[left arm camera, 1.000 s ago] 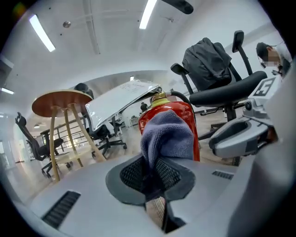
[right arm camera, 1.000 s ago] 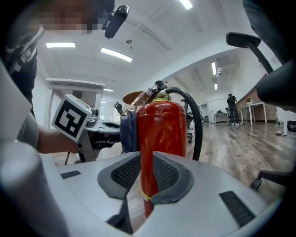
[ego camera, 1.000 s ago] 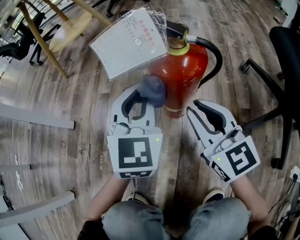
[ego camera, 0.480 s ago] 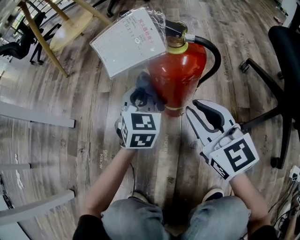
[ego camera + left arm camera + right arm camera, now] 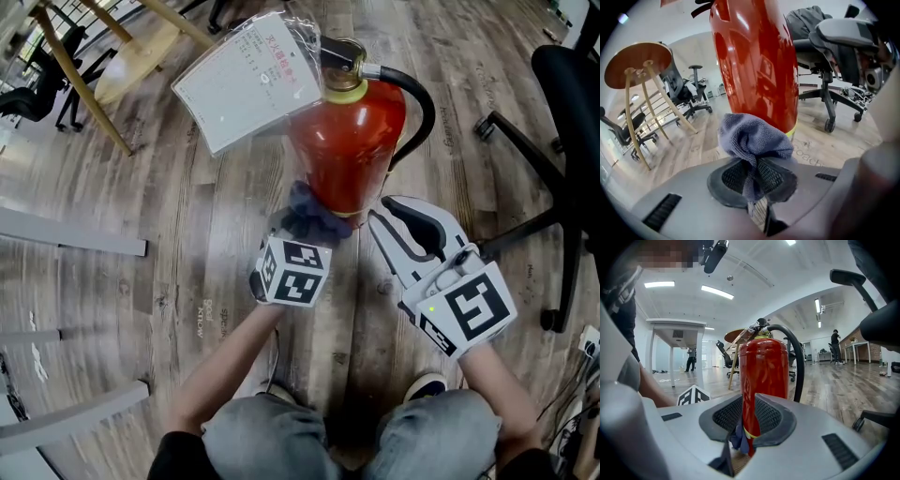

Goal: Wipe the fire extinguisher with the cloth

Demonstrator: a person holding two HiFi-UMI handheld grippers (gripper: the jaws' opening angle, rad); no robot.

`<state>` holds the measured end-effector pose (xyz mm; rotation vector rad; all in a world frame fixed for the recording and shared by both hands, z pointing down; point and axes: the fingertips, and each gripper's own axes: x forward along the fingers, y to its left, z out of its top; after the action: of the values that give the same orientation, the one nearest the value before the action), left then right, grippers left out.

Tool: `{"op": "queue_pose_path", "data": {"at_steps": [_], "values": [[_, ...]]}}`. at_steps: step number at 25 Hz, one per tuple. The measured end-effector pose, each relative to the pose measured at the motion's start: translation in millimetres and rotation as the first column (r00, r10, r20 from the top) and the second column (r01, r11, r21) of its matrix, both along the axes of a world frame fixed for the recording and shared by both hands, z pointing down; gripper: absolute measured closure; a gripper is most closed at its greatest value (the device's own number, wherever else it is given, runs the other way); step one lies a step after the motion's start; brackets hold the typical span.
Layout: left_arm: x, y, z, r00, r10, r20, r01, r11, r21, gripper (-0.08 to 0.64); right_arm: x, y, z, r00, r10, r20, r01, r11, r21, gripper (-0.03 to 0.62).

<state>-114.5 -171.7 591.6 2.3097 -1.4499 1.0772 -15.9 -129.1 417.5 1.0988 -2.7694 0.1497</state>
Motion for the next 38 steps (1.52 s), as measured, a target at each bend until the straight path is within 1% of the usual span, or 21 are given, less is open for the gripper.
{"op": "queue_pose_path", "data": {"at_steps": [3,4,6,10,14,16,18,21,23,25,26,31,33,35,37,38], "values": [[8.1,8.4,-22.2,0.998,-0.015,-0.057,0.016,1.0,0.013,0.509,-0.4,-0.6,-0.4,1.0,0.004,0.006,-0.004,1.0,0.0,0.503],[10.6,10.3,-33.1,0.997,-0.018,-0.077,0.021,0.999,0.03,0.509,-0.8,-0.7,-0.8,1.0,0.005,0.008,-0.005,1.0,0.001,0.503],[13.8,11.9,-60.8,0.994,-0.018,-0.104,0.028,0.995,0.091,0.509,-2.7,-1.0,-2.2,1.0,0.0,0.016,0.0,1.0,0.006,0.503],[13.8,8.7,-120.0,0.991,0.001,-0.133,0.029,0.974,0.226,0.509,-7.4,0.9,-7.1,0.999,-0.017,0.033,0.016,1.0,0.02,0.503],[9.6,5.1,-168.9,0.987,0.002,-0.163,0.051,0.945,0.324,0.509,-6.7,0.9,-10.1,0.999,-0.014,0.041,0.013,0.999,0.03,0.503],[8.3,3.9,-185.6,0.989,0.0,-0.145,0.053,0.931,0.362,0.509,-5.5,1.0,-11.9,0.999,-0.01,0.048,0.009,0.999,0.035,0.503],[9.2,3.8,-192.3,0.996,-0.001,-0.093,0.039,0.913,0.407,0.509,-4.9,0.3,-13.5,0.999,-0.008,0.052,0.006,0.999,0.039,0.503],[11.5,5.0,-185.2,1.0,-0.005,-0.012,0.01,0.889,0.458,0.509,-5.1,-1.0,-12.7,0.999,-0.008,0.047,0.006,0.999,0.04,0.503],[10.4,6.4,-178.5,0.999,-0.015,0.034,-0.003,0.883,0.47,0.511,-6.5,0.4,-11.5,0.999,-0.014,0.04,0.012,0.999,0.036,0.503],[9.5,6.0,-171.3,0.998,-0.021,0.06,-0.01,0.884,0.467,0.511,-6.8,1.8,-10.4,0.999,-0.018,0.03,0.016,0.999,0.035,0.503],[8.9,5.6,-165.7,0.998,-0.023,0.065,-0.01,0.89,0.456,0.511,-6.0,2.0,-9.7,0.999,-0.017,0.027,0.016,0.999,0.034,0.503],[6.4,3.3,-128.0,0.999,-0.026,0.045,0.008,0.93,0.368,0.511,-5.0,1.7,-6.9,1.0,-0.013,0.022,0.013,1.0,0.026,0.503],[6.8,4.3,-106.3,1.0,-0.017,0.022,0.009,0.954,0.301,0.511,-7.2,3.0,-7.1,1.0,-0.021,0.022,0.02,0.999,0.024,0.503],[8.4,6.3,-77.6,1.0,-0.009,-0.003,0.009,0.978,0.208,0.509,-8.3,4.3,-7.8,0.999,-0.026,0.021,0.025,0.999,0.025,0.503],[10.5,8.0,-47.3,0.999,-0.016,-0.044,0.021,0.992,0.127,0.51,-7.6,5.1,-7.4,1.0,-0.025,0.017,0.025,0.999,0.024,0.503],[10.3,8.3,-35.7,0.998,-0.027,-0.063,0.033,0.993,0.109,0.509,-7.1,5.7,-6.9,1.0,-0.025,0.015,0.024,0.999,0.023,0.503]]}}
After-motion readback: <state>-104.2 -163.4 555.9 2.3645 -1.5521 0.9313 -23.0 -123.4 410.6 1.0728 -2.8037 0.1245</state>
